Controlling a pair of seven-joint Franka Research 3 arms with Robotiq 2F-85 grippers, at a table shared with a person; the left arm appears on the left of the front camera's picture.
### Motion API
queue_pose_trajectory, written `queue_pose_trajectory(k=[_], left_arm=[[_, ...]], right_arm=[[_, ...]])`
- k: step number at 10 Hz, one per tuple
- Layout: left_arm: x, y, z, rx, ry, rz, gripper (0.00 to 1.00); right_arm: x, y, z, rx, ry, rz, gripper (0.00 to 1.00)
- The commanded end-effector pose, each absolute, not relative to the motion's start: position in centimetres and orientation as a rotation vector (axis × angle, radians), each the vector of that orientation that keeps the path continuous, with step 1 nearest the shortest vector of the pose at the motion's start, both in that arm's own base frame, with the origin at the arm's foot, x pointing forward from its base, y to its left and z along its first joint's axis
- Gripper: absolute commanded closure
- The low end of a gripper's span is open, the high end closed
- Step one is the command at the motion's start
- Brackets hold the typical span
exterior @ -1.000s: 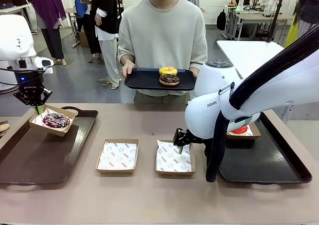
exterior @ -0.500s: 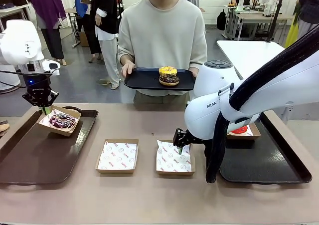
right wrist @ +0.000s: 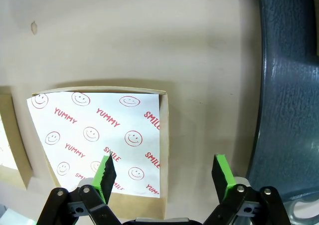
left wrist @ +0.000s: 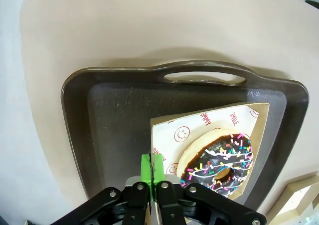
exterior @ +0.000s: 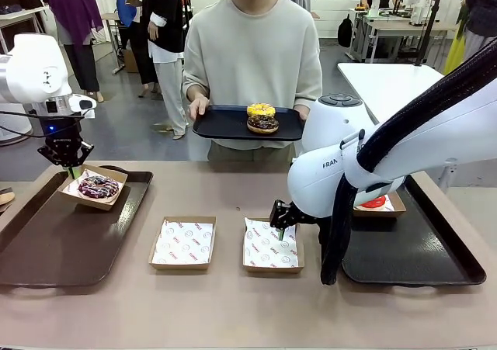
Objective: Individually package the donuts and arrange them on the tray.
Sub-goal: Place the picked Paper togo box on the Handle tray while simultaneously picking up another Paper togo box from the table with the other hand.
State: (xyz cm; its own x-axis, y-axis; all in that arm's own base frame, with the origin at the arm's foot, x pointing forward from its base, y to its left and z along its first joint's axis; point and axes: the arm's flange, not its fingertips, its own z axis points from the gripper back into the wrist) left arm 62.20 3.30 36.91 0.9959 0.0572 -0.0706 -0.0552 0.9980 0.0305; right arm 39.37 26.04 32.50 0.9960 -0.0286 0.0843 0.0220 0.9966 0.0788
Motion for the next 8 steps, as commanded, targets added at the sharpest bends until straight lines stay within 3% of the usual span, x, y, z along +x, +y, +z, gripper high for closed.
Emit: queue_pose_trajectory(k=[1,8], left_arm=[[62.85,3.34,37.01,0.054,0.064,0.069,0.99],[62.91,3.39,36.83,0.062,0.074,0.077,0.99]], right_arm=[[39.50,26.61,32.02,0.051,-0.103,-0.046,0.00],[40.10,26.56,31.17,0.038,-0.079,-0.044,0.00]])
